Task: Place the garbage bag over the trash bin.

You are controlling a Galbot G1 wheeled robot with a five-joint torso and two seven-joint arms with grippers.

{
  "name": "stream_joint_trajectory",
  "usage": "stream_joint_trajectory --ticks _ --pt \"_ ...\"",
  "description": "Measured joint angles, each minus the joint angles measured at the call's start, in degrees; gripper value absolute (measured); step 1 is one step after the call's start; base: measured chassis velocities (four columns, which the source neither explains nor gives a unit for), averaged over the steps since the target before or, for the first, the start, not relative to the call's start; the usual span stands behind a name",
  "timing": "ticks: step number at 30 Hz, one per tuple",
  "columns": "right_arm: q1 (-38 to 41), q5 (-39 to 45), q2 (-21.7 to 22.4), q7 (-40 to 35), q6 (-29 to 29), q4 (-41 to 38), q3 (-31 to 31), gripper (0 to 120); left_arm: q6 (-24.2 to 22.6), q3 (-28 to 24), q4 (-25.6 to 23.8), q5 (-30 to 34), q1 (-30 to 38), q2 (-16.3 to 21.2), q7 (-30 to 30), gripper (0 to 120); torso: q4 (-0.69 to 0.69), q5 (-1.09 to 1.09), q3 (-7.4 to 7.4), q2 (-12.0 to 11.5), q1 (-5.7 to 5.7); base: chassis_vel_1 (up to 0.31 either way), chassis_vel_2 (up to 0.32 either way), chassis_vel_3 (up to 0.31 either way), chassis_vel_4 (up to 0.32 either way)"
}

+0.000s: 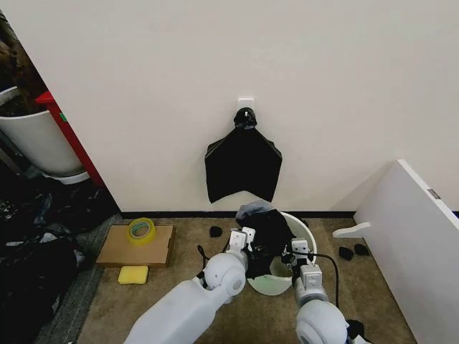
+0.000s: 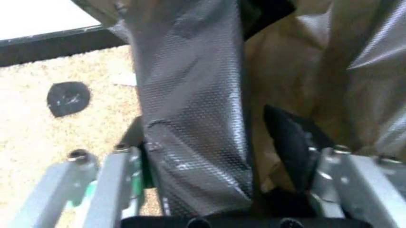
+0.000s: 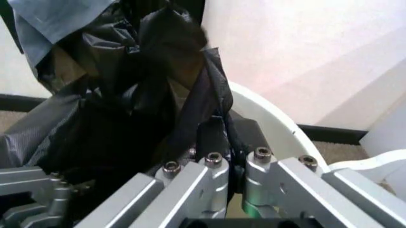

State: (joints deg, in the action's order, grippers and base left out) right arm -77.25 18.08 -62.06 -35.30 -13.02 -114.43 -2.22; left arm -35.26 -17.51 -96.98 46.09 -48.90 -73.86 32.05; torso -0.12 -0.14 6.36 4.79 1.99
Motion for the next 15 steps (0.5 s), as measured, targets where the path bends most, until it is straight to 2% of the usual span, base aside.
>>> stream_joint_trajectory --ticks 1,3,5,7,12,15 --pt "0.0 -0.1 0.0 0.0 0.2 0.1 0.0 0 0.0 0.5 -0.1 0.1 -0.2 0.1 -0.2 48 0.0 0.0 0.0 0.0 0.0 0.0 0.0 0.0 0.0" --pt "0.0 -0.2 0.0 0.0 0.3 0.1 0.0 0 0.1 1.0 -0.1 0.3 -0.4 0.2 -0.5 45 0.0 0.0 0.0 0.0 0.0 0.0 0.0 0.0 0.0" --pt "0.1 -0.5 0.0 0.1 0.8 0.3 0.0 0 0.5 2.5 -0.4 1.2 -0.9 0.6 -1.4 33 0.0 -0.01 0.01 0.0 0.0 0.0 0.0 0.0 0.0" --pt "0.1 -0.6 0.0 0.1 0.9 0.4 0.0 0 0.6 2.7 -0.5 1.3 -0.9 0.6 -1.5 32 0.0 -0.01 0.01 0.0 0.0 0.0 0.0 0.0 0.0" --pt "0.1 -1.8 -0.4 2.0 4.5 1.1 -0.7 0 2.2 7.8 -3.6 3.5 -3.3 2.1 -3.3 8 -0.02 -0.01 0.02 0.0 0.01 0.0 0.0 0.0 0.0" --pt "0.1 -1.8 -0.4 2.6 5.5 1.3 -1.6 0 3.0 10.3 -5.1 4.4 -5.0 3.1 -4.3 4 0.0 -0.01 0.02 0.0 0.01 0.0 0.0 0.0 0.0"
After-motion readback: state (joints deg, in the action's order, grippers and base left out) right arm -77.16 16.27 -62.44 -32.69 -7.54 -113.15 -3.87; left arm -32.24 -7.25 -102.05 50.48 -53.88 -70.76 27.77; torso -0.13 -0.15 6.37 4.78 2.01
